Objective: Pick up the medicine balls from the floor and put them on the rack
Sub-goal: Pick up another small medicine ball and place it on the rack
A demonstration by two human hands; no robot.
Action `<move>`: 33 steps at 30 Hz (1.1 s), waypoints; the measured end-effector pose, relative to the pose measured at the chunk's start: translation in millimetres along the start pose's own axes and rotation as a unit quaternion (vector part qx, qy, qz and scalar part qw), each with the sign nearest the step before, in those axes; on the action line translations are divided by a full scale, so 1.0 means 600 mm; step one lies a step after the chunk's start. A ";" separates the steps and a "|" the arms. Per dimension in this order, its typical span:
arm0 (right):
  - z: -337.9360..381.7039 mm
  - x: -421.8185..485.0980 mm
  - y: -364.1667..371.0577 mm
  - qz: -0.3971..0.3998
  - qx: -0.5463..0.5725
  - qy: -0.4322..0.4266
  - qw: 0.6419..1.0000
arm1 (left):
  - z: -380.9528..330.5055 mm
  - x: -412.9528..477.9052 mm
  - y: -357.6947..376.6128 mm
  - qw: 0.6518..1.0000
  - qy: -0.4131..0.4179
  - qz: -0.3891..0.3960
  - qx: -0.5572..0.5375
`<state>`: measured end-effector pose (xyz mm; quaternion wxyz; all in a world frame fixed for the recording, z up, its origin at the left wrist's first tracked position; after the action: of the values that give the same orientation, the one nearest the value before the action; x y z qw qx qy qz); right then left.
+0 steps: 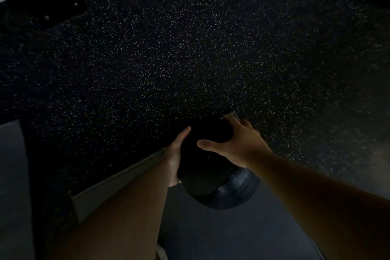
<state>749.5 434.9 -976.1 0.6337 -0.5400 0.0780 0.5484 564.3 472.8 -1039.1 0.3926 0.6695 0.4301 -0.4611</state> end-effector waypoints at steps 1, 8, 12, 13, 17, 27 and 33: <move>-0.001 0.001 -0.002 -0.007 0.007 0.000 1.000 | -0.003 -0.001 0.005 1.000 0.005 0.009 -0.010; 0.042 -0.026 -0.058 -0.058 0.071 -0.065 0.994 | -0.069 -0.052 0.002 0.998 0.054 -0.021 -0.004; 0.146 -0.059 -0.150 -0.072 0.080 -0.113 0.988 | -0.172 -0.151 -0.003 0.994 0.107 -0.033 -0.008; 0.184 -0.075 -0.185 -0.075 0.082 -0.132 0.985 | -0.211 -0.191 -0.004 0.992 0.121 -0.035 -0.006; 0.352 -0.180 -0.357 -0.100 0.100 -0.207 0.968 | -0.379 -0.401 0.005 0.983 0.179 -0.033 -0.004; 0.793 -0.631 -0.869 -0.265 0.148 -0.403 0.863 | -0.788 -1.110 0.052 0.916 0.400 -0.030 -0.018; 1.007 -0.966 -1.093 -0.324 0.149 -0.503 0.787 | -0.908 -1.561 0.046 0.845 0.533 -0.031 -0.030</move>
<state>738.9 667.3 61.7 0.7963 -0.0799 -0.3510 0.4862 550.9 766.4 4.2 0.1087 0.7863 0.6073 -0.0323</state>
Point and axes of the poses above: each hand's wrist, its own x-axis towards the middle knuckle, its own y-axis out of the palm, z = x × y, the point moved 8 cm from there along x, towards the middle knuckle, and after that the axes turned 2 degrees about -z, right-handed, at the moved point
